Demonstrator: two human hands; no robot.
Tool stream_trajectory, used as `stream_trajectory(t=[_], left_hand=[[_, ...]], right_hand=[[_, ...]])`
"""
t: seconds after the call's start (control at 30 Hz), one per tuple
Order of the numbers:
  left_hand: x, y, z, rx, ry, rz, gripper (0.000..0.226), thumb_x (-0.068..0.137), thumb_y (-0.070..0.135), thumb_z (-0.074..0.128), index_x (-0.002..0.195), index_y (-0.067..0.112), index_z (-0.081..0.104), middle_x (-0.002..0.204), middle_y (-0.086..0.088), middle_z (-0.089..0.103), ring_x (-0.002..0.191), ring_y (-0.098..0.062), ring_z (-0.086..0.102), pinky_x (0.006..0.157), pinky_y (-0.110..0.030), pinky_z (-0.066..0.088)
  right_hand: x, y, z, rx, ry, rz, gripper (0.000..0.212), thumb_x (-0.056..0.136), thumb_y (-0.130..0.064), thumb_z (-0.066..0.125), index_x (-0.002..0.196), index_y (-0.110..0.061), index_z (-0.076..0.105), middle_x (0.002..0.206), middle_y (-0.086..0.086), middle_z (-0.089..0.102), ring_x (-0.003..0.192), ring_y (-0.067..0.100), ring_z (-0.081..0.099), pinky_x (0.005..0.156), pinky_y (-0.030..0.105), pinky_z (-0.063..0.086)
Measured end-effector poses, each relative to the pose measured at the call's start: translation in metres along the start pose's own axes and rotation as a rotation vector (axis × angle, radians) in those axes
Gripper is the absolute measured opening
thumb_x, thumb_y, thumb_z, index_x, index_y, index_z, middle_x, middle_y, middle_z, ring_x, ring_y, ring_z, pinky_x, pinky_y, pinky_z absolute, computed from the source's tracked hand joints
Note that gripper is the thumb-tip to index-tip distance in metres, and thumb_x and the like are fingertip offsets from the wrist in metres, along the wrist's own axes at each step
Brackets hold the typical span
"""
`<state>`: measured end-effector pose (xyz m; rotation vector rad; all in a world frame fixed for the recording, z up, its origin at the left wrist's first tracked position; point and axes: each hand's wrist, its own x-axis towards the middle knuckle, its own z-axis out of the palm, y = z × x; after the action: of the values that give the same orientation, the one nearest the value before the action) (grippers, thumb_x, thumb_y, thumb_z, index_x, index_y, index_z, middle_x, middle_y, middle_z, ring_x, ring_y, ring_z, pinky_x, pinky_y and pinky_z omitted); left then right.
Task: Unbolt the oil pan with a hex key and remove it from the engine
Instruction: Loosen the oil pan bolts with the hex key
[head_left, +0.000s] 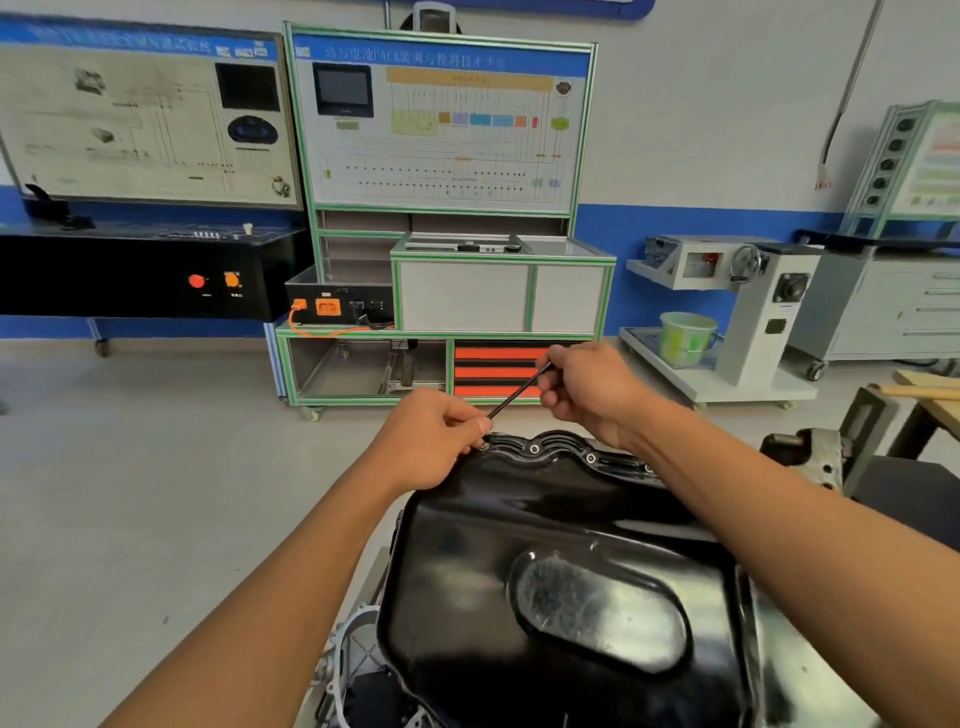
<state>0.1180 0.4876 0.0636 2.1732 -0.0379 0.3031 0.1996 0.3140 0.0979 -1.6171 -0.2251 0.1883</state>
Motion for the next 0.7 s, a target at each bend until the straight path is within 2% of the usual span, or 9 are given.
stream_trajectory(t=[0.1,0.17,0.3,0.4,0.47,0.53,0.63,0.7], left_hand=[[0.001,0.001,-0.004,0.129,-0.064,0.01,0.016,0.095,0.019,0.065,0.091,0.013,0.079,0.082,0.001,0.075,0.077,-0.01,0.069,0.072,-0.023,0.053],[0.003,0.001,-0.006,0.183,-0.09,0.015,0.018,0.095,0.018,0.064,0.092,0.01,0.079,0.084,-0.003,0.076,0.08,-0.016,0.069,0.078,-0.029,0.053],[0.005,0.004,-0.005,0.231,-0.116,0.037,0.021,0.094,0.014,0.063,0.082,0.01,0.079,0.074,-0.004,0.072,0.064,-0.009,0.056,0.067,-0.026,0.045],[0.005,0.005,-0.005,0.27,-0.12,0.05,0.032,0.094,0.014,0.063,0.063,0.02,0.069,0.056,0.007,0.058,0.05,-0.001,0.044,0.056,-0.021,0.036],[0.007,0.005,-0.006,0.3,-0.136,0.051,0.033,0.093,0.014,0.064,0.062,0.022,0.066,0.057,0.003,0.056,0.052,-0.004,0.043,0.056,-0.022,0.036],[0.008,0.004,-0.008,0.337,-0.156,0.058,0.027,0.093,0.015,0.064,0.068,0.019,0.071,0.067,-0.002,0.063,0.062,-0.009,0.05,0.064,-0.024,0.04],[0.011,0.004,-0.009,0.37,-0.173,0.066,0.014,0.094,0.017,0.066,0.095,0.015,0.079,0.091,-0.001,0.074,0.087,-0.013,0.065,0.082,-0.026,0.05],[0.013,0.006,-0.009,0.434,-0.192,0.095,0.016,0.095,0.019,0.065,0.099,0.016,0.08,0.095,-0.004,0.076,0.09,-0.018,0.067,0.085,-0.029,0.052]], right_hand=[[-0.005,0.009,-0.002,0.011,0.003,0.007,0.026,0.103,-0.008,0.034,0.086,-0.008,0.054,0.05,0.001,0.053,0.041,0.011,0.046,0.037,0.019,0.032],[-0.006,0.013,-0.001,0.015,0.004,0.013,0.027,0.105,-0.011,0.034,0.087,-0.009,0.054,0.05,0.001,0.054,0.042,0.011,0.046,0.038,0.02,0.032],[-0.003,0.018,-0.003,0.035,0.016,0.016,0.029,0.107,-0.015,0.033,0.088,-0.009,0.054,0.05,0.0,0.055,0.042,0.011,0.047,0.039,0.02,0.033],[-0.001,0.021,-0.003,0.046,0.035,0.025,0.03,0.107,-0.014,0.033,0.086,-0.01,0.054,0.048,-0.001,0.055,0.039,0.01,0.047,0.037,0.019,0.033],[-0.001,0.022,-0.002,0.052,0.036,0.037,0.029,0.106,-0.013,0.032,0.086,-0.01,0.054,0.049,0.0,0.054,0.039,0.01,0.048,0.037,0.019,0.033],[-0.001,0.024,-0.002,0.038,0.039,0.044,0.028,0.105,-0.012,0.032,0.088,-0.01,0.054,0.049,0.0,0.054,0.04,0.011,0.048,0.038,0.02,0.033],[0.0,0.025,-0.003,-0.011,0.042,0.063,0.027,0.104,-0.011,0.032,0.088,-0.01,0.054,0.05,-0.001,0.054,0.041,0.011,0.048,0.04,0.021,0.031],[0.0,0.023,-0.001,-0.058,0.057,0.052,0.027,0.102,-0.009,0.032,0.085,-0.01,0.053,0.053,0.001,0.054,0.042,0.012,0.046,0.04,0.021,0.03]])
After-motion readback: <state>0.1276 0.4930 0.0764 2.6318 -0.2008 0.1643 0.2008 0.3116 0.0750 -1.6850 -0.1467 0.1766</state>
